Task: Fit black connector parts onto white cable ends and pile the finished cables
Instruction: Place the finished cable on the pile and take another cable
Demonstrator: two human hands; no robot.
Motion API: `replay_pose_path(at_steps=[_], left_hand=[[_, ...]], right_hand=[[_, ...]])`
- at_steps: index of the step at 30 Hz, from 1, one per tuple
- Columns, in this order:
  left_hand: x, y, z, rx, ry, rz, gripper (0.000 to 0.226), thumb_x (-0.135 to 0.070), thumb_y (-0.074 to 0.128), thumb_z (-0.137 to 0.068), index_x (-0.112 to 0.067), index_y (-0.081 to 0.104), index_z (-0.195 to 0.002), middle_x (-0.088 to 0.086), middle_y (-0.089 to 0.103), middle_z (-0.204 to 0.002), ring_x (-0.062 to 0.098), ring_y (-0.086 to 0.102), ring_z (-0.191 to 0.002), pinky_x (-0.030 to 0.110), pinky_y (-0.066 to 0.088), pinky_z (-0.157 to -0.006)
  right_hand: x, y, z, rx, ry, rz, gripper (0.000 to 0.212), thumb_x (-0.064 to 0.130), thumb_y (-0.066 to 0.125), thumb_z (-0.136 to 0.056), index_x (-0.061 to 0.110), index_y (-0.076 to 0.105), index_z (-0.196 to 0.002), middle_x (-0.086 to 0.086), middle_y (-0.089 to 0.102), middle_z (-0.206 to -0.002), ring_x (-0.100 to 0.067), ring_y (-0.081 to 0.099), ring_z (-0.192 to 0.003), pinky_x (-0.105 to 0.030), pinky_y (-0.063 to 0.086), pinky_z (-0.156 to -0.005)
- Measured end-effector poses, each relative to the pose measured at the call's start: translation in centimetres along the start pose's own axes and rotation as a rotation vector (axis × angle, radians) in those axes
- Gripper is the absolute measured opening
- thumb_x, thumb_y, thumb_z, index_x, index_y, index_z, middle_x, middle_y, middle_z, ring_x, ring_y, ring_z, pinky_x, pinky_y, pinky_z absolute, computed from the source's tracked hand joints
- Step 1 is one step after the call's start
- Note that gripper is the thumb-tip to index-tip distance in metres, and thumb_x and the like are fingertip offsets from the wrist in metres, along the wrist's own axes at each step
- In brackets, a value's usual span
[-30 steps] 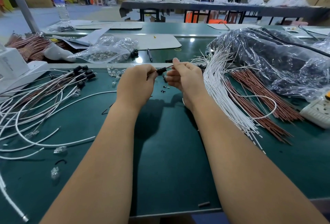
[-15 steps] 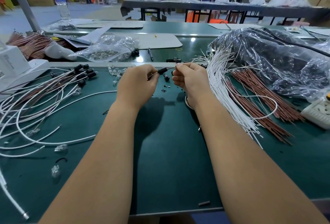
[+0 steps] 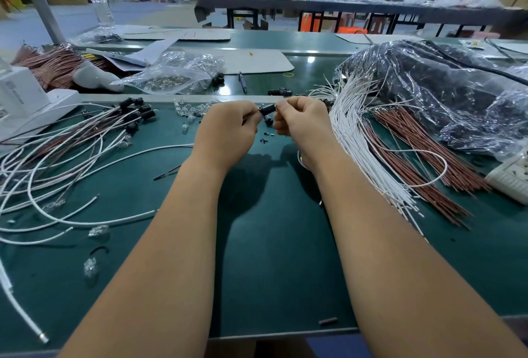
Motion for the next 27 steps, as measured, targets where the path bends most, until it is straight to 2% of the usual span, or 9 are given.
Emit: replay_pose_path(at_steps=[6,11,16,19,25,27], left_hand=[[0.1,0.1,0.1,-0.01,-0.011,0.029,0.021,-0.016,0.061,-0.09,-0.007,0.068,-0.073,0.007,0.065,-0.063,0.023,0.054,-0.057,0.036,0.044,-0.059],[-0.2,-0.1,0.2,-0.023,0.018,-0.005,0.019,-0.02,0.062,-0.09,-0.007,0.072,-0.079,0.008,0.066,-0.065,0.027,0.058,-0.062,0.038,0.046,-0.061],[-0.4,-0.1,0.3,-0.033,0.04,-0.006,0.02,-0.02,0.061,-0.09,-0.007,0.073,-0.081,0.009,0.066,-0.065,0.029,0.058,-0.064,0.041,0.047,-0.062],[-0.2,-0.1,0.2,-0.028,0.03,-0.005,0.02,-0.019,0.059,-0.091,-0.007,0.071,-0.082,0.009,0.067,-0.068,0.029,0.06,-0.068,0.043,0.049,-0.067],[0.2,-0.3,0.1,-0.057,-0.029,0.02,0.017,-0.022,0.063,-0.09,-0.008,0.068,-0.085,0.005,0.07,-0.072,0.024,0.065,-0.071,0.039,0.052,-0.07],[0.2,-0.2,0.0,-0.063,-0.028,0.004,0.016,-0.022,0.062,-0.09,-0.007,0.068,-0.085,0.005,0.07,-0.074,0.025,0.065,-0.073,0.039,0.052,-0.07]], right_hand=[[-0.1,-0.4,-0.1,-0.052,-0.025,0.066,0.018,0.013,0.06,-0.092,0.017,0.059,-0.075,0.002,0.061,-0.063,-0.003,0.056,-0.047,-0.021,0.05,-0.055],[-0.1,-0.7,-0.2,-0.09,-0.061,0.089,0.015,0.013,0.064,-0.089,0.016,0.061,-0.075,0.006,0.061,-0.057,-0.002,0.057,-0.046,-0.023,0.05,-0.057],[-0.2,-0.7,-0.4,-0.104,-0.064,0.122,0.016,0.014,0.065,-0.087,0.016,0.061,-0.071,0.006,0.061,-0.054,-0.006,0.056,-0.048,-0.031,0.053,-0.063],[0.0,-0.4,-0.2,-0.085,-0.073,0.127,0.019,0.011,0.064,-0.087,0.015,0.06,-0.069,0.002,0.062,-0.057,-0.006,0.056,-0.046,-0.03,0.05,-0.061],[0.2,0.0,0.1,-0.042,-0.077,0.155,0.023,0.009,0.058,-0.089,0.009,0.06,-0.066,-0.005,0.062,-0.06,-0.007,0.055,-0.044,-0.025,0.048,-0.053],[0.3,0.3,0.2,-0.019,-0.098,0.187,0.023,0.009,0.057,-0.089,0.008,0.061,-0.066,-0.006,0.063,-0.061,-0.008,0.056,-0.045,-0.029,0.05,-0.055]])
Point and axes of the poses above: each hand's wrist, its own z-axis away from the middle knuckle, its own y-axis out of the palm, x = y × z, the point moved 5 cm from there along -z, towards the middle knuckle
